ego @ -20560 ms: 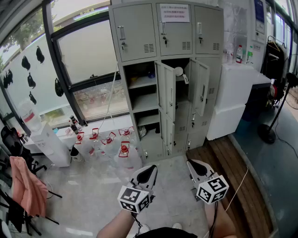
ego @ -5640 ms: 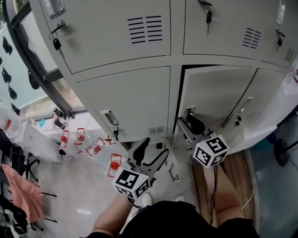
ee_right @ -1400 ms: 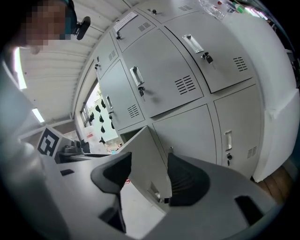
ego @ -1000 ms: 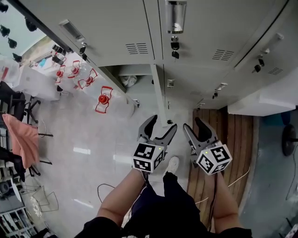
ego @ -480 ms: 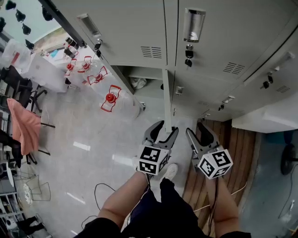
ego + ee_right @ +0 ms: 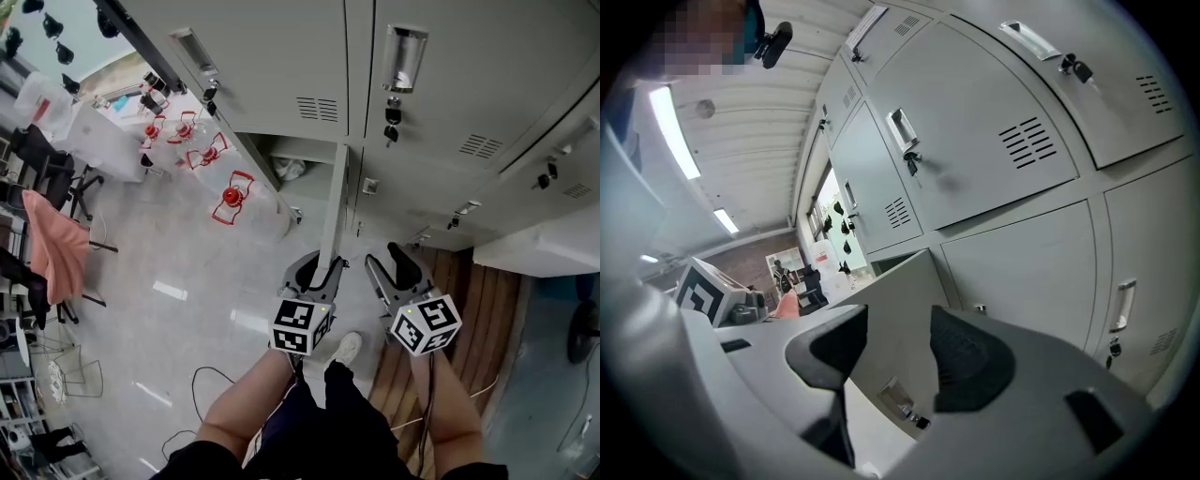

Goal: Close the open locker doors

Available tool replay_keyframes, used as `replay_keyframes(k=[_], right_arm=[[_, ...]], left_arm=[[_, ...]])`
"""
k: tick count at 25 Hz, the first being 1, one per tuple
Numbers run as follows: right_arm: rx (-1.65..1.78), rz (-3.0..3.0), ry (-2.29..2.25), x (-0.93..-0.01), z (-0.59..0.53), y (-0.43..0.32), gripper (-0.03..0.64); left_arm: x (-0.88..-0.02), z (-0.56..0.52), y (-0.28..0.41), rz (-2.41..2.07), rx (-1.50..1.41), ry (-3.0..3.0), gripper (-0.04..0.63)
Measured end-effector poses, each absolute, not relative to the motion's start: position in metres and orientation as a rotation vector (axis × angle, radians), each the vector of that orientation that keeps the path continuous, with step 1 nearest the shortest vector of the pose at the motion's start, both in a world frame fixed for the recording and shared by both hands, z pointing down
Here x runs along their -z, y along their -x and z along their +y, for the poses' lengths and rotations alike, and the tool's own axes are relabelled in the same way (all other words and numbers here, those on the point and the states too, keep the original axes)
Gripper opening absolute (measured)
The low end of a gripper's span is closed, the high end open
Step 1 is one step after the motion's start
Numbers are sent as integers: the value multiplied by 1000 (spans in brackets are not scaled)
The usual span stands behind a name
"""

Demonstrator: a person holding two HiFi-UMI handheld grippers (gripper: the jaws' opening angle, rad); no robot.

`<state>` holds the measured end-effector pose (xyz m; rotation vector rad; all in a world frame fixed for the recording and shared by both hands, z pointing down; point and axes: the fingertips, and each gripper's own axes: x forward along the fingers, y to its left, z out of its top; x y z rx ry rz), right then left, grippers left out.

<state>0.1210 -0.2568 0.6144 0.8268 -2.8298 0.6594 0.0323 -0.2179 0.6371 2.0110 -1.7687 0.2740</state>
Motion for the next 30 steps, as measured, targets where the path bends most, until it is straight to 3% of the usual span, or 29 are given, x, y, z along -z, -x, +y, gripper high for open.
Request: replay_keyframes(k=[14, 30], right_arm=[[-639, -2857, -711, -604, -244, -54, 204], [-672, -2835, -749, -607, -258, 77, 204]], left_arm=[[-635, -202, 39, -1861, -284, -1922, 133], [-637, -220, 142, -1793, -269, -1978, 148]])
